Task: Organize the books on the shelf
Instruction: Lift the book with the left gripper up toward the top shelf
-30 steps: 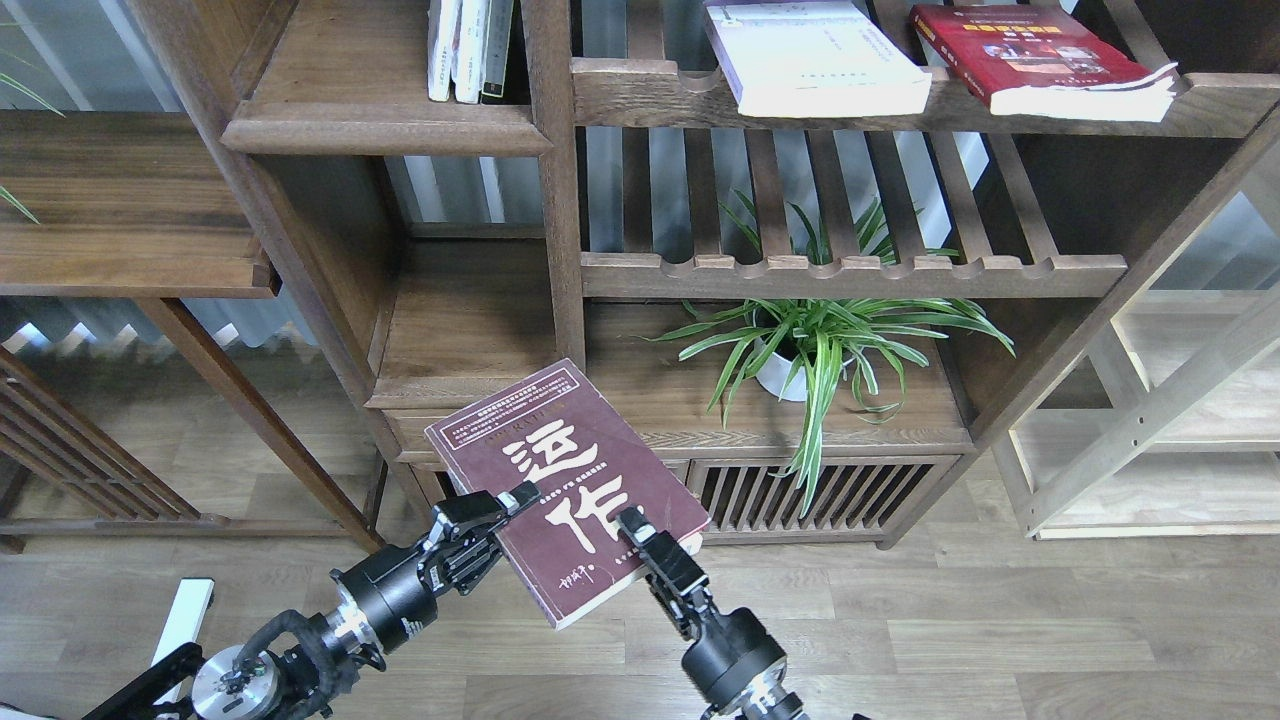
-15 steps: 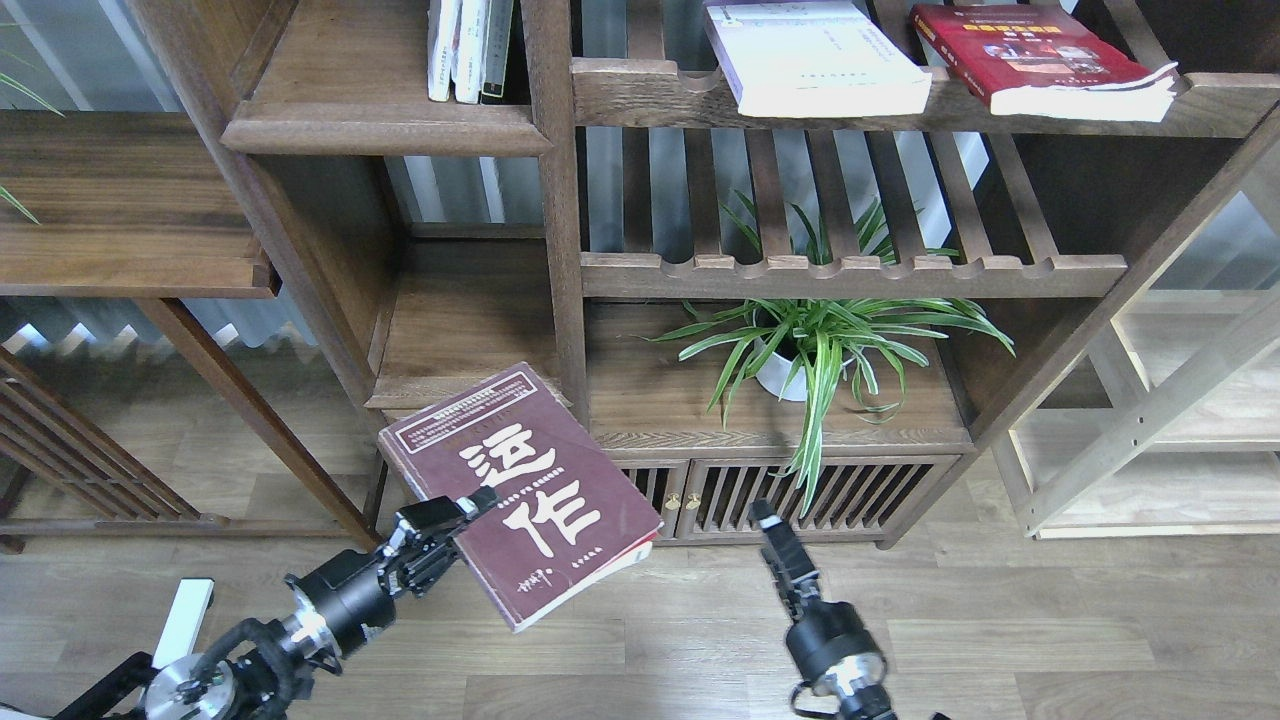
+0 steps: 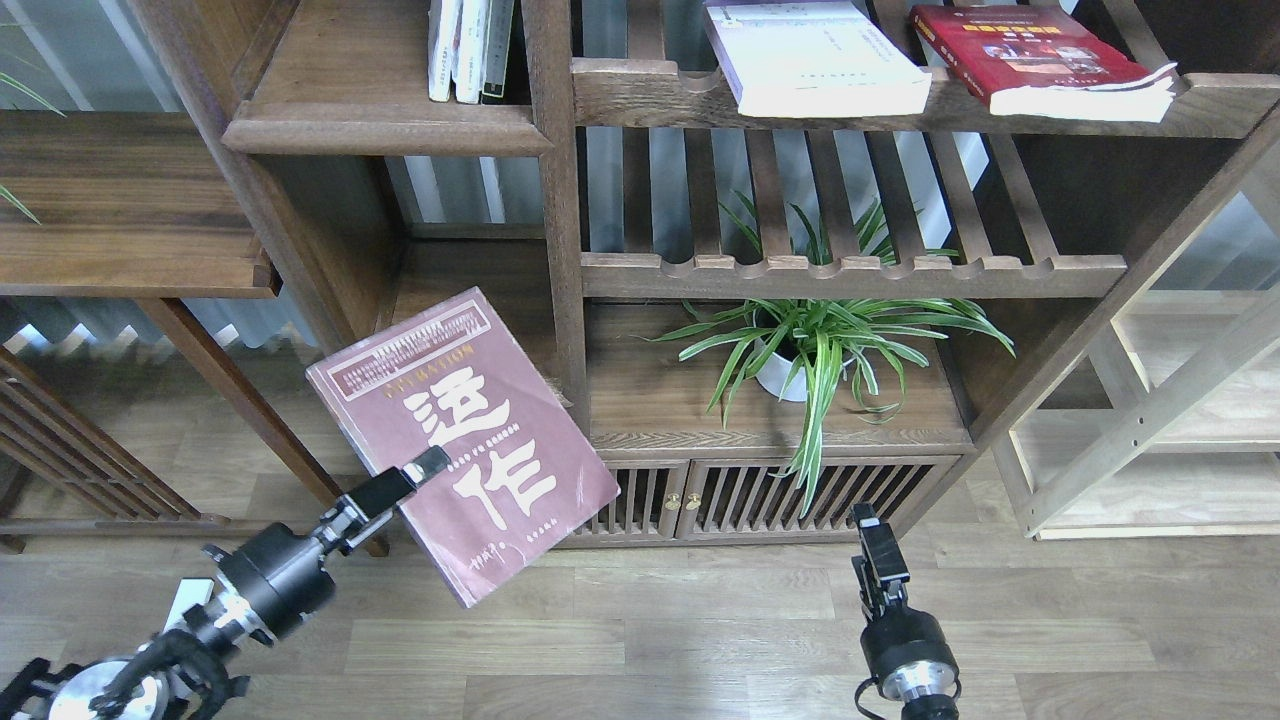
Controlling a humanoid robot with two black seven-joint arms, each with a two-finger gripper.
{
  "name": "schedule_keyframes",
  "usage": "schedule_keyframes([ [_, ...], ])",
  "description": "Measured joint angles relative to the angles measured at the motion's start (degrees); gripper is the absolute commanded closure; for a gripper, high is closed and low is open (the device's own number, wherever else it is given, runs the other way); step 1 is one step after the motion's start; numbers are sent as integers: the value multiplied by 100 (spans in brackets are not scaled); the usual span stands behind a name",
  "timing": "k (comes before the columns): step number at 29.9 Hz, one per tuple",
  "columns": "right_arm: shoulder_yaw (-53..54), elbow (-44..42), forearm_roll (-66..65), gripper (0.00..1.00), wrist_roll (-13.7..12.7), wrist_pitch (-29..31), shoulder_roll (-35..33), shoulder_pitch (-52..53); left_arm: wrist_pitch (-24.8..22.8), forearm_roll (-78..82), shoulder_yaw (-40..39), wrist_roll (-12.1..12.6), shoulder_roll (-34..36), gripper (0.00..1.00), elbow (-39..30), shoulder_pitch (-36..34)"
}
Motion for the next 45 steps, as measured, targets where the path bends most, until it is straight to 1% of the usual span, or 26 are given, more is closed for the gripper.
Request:
schedule_keyframes([
  [3, -16, -129, 2, 1, 0, 0, 121, -1, 0, 358, -377, 0, -11, 98, -242, 106],
  [9, -3, -173, 3, 1, -31, 0, 150, 41, 0, 905, -1086, -1, -61, 98, -435, 163],
  [19, 7, -189, 2, 1, -70, 0, 152, 78, 0, 1453, -1726, -1, -293, 98, -1192, 164],
  [28, -32, -189, 2, 1, -71, -1, 151, 145, 0, 2052, -2351, -1, -337, 98, -1636, 165],
  [34, -49, -189, 2, 1, -82, -1, 151, 146, 0, 2297, -2728, -1, -326, 98, -1740, 111],
  [39, -52, -193, -2, 1, -165, -1, 151, 146, 0, 2354, -2915, -1, -281, 98, -1843, 41],
  [45, -45, -193, 1, 1, -195, -2, 151, 190, 0, 2408, -3203, -1, 42, 98, -1851, -78],
])
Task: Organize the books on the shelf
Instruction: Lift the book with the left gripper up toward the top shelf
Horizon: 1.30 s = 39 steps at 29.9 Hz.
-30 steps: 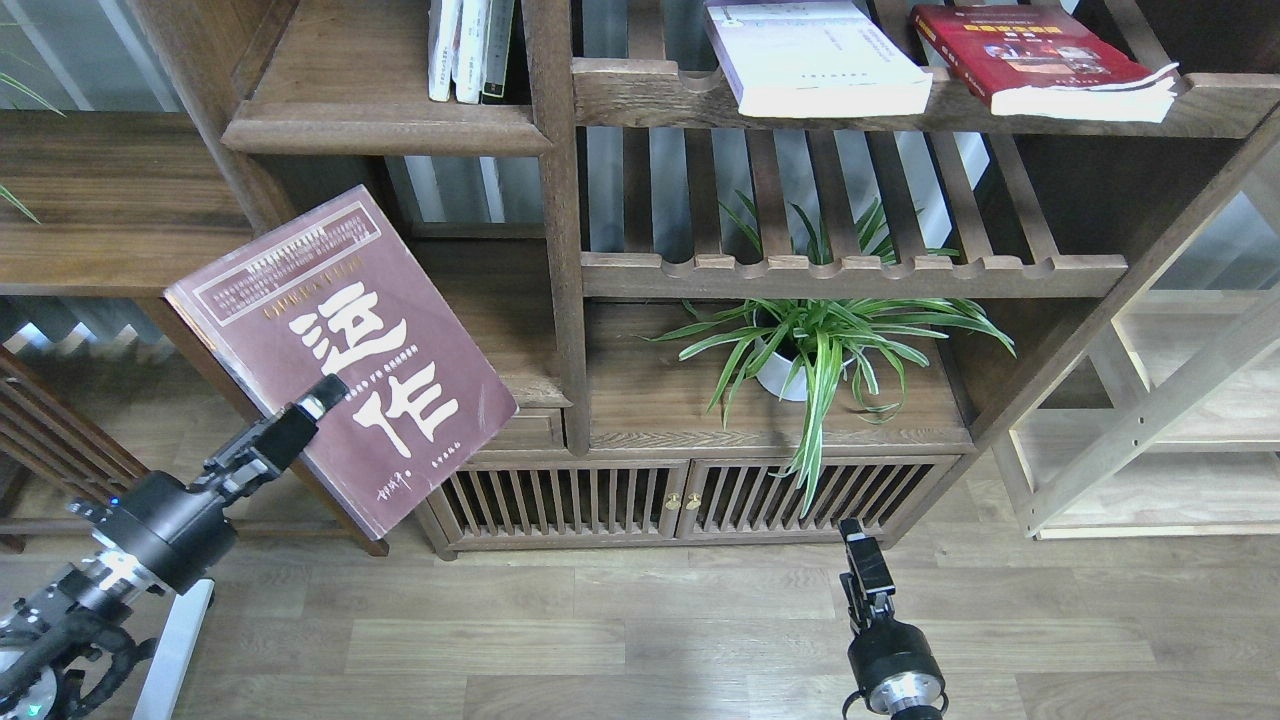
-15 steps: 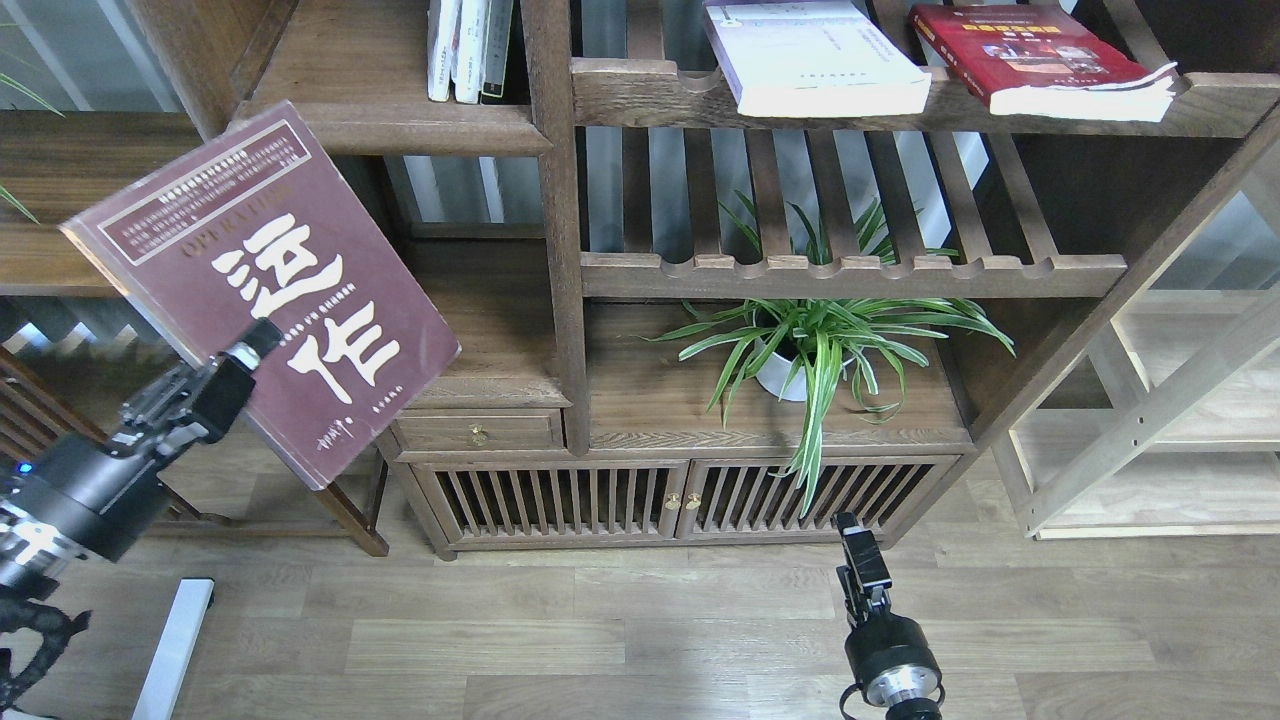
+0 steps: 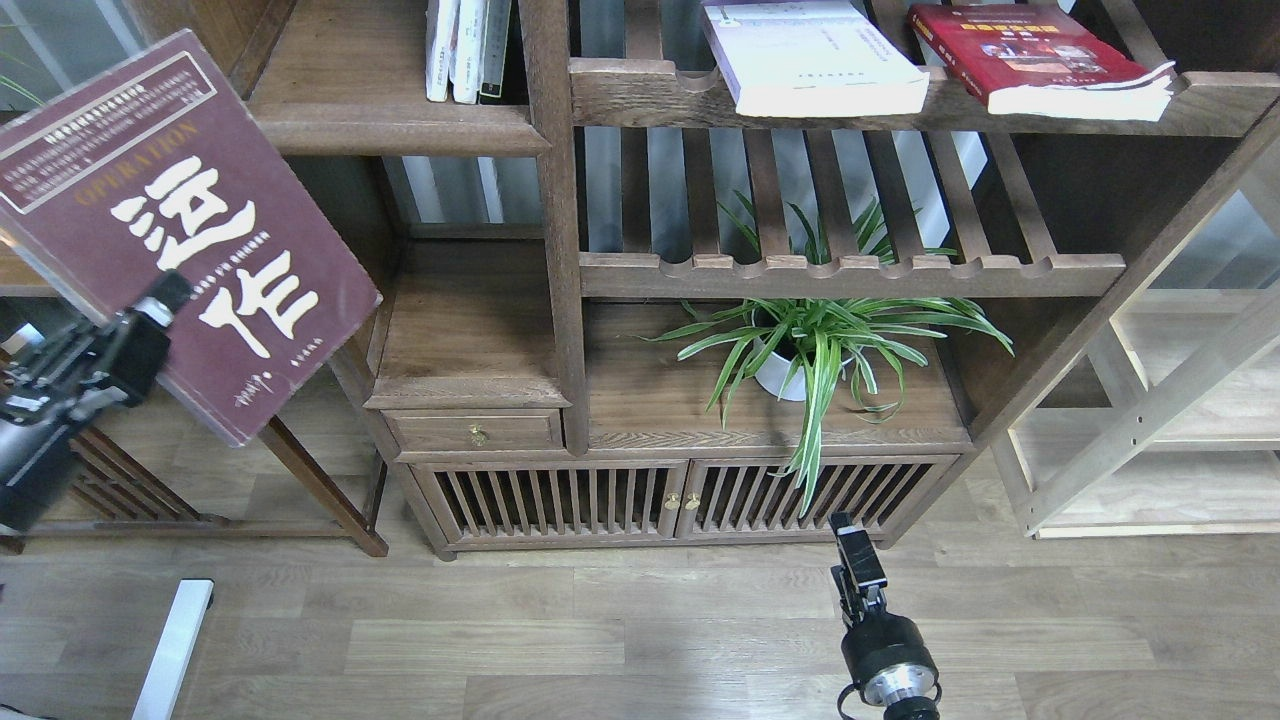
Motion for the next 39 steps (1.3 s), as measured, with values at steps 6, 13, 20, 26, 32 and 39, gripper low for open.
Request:
schedule_keyframes([
  [6, 2, 0, 2, 1, -12, 0, 0, 57, 0, 11, -161, 0, 572, 98, -2, -275],
  [13, 2, 0, 2, 1, -23, 0, 0, 93, 0, 12, -219, 0, 763, 98, -2, -412],
  [20, 0, 1, 1, 1, -25, 0, 0, 97, 0, -4, -145, 0, 787, 98, 14, -845],
  [26, -7, 5, 2, 1, -25, 0, 0, 100, 0, -3, -31, 0, 805, 98, 199, -1348],
  [32, -7, 5, 7, 1, -25, 0, 0, 108, 0, 23, 54, 0, 812, 98, 330, -1580],
  [39, -22, 15, 10, 1, -31, 0, 0, 130, 0, 29, 140, 0, 1106, 98, 531, -1903],
])
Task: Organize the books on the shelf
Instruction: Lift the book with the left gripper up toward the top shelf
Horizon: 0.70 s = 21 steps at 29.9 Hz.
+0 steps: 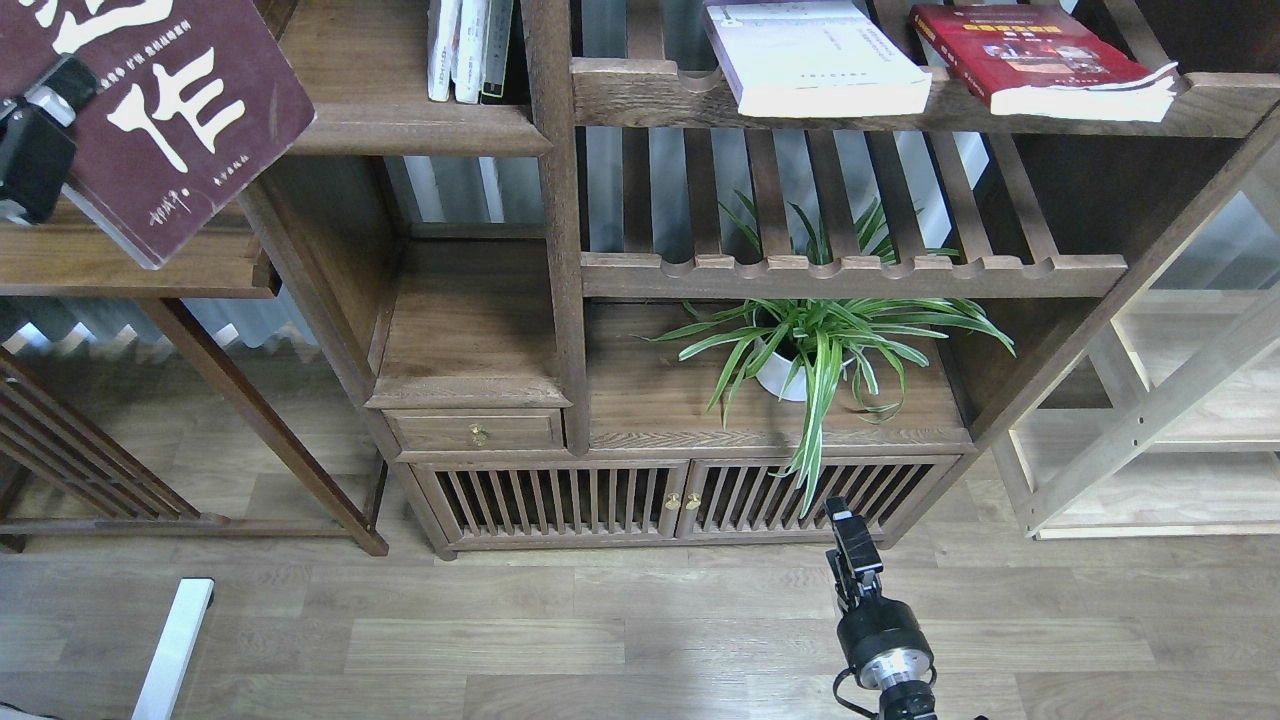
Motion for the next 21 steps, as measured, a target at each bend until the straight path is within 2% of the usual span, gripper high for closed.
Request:
schedule_keyframes([
  [13, 4, 63, 3, 1, -2, 0, 0, -38, 0, -5, 726, 0, 392, 97, 619, -976],
  [21, 22, 69, 31, 1, 7, 0, 0, -60, 583, -3, 1260, 0, 617, 97, 1018, -1556],
])
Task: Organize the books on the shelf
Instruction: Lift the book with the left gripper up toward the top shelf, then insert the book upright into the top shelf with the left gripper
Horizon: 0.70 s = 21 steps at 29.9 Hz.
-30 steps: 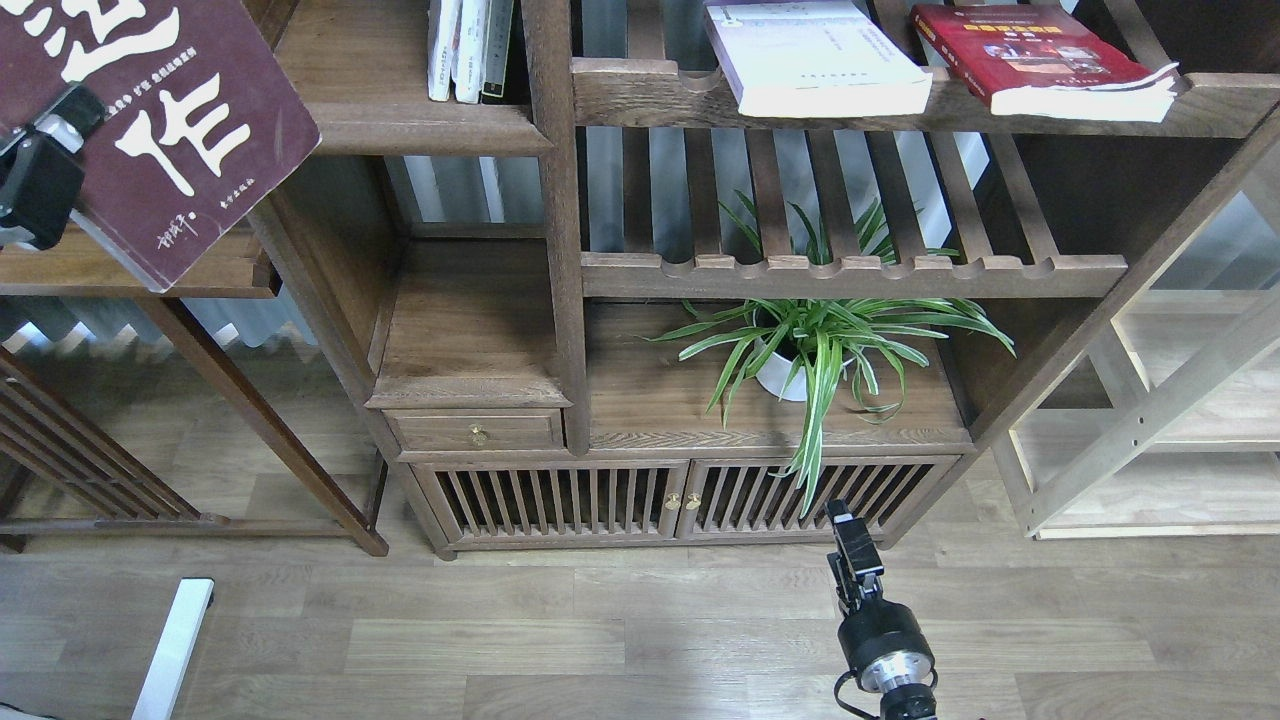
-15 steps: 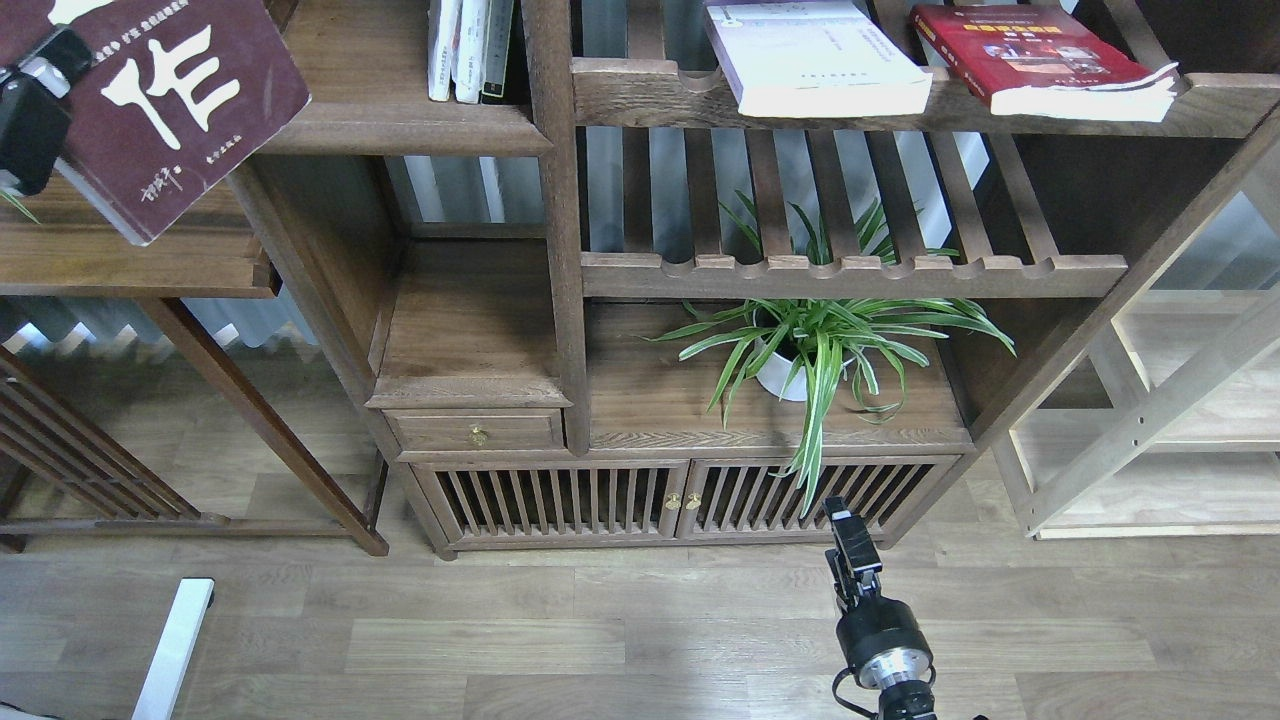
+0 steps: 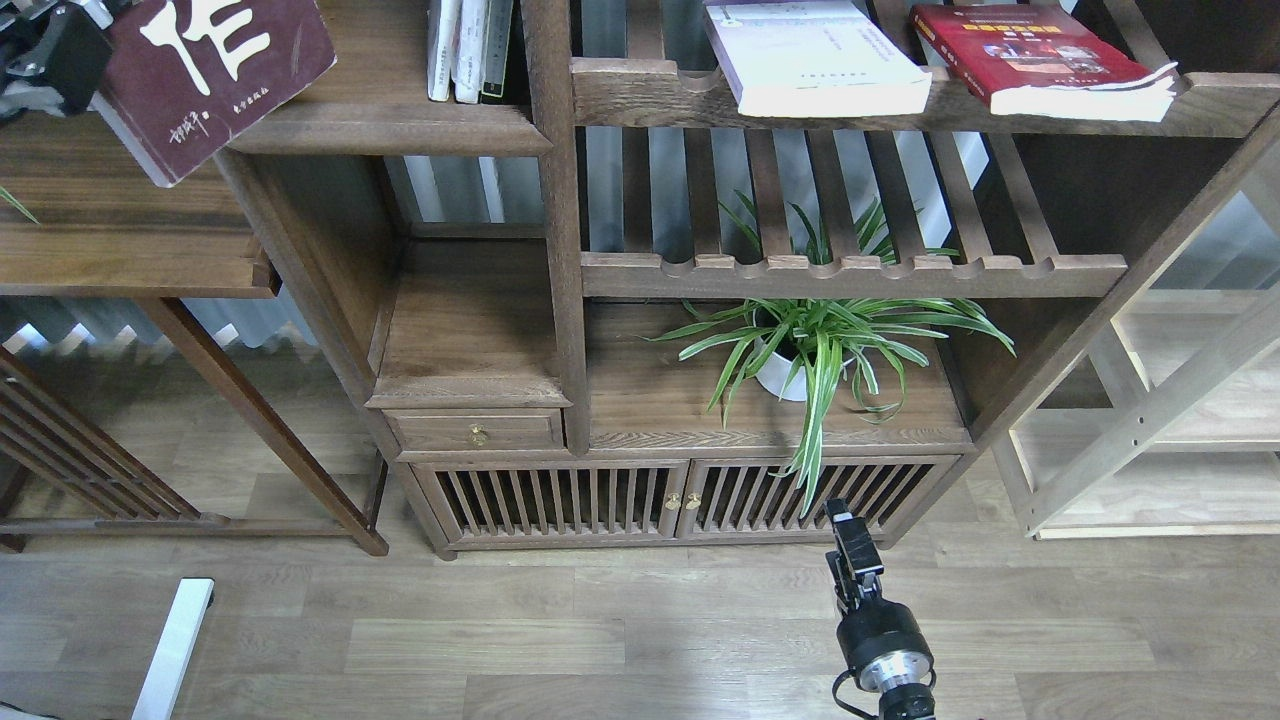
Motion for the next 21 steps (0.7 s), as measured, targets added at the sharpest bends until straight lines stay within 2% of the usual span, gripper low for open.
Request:
schedule_keyframes([
  [7, 23, 33, 13, 1, 0, 0, 0, -5, 471, -4, 576, 0, 18, 96, 307, -631],
  [21, 80, 54, 53, 1, 0, 0, 0, -114, 1025, 2, 1682, 0, 11, 96, 980, -1768],
])
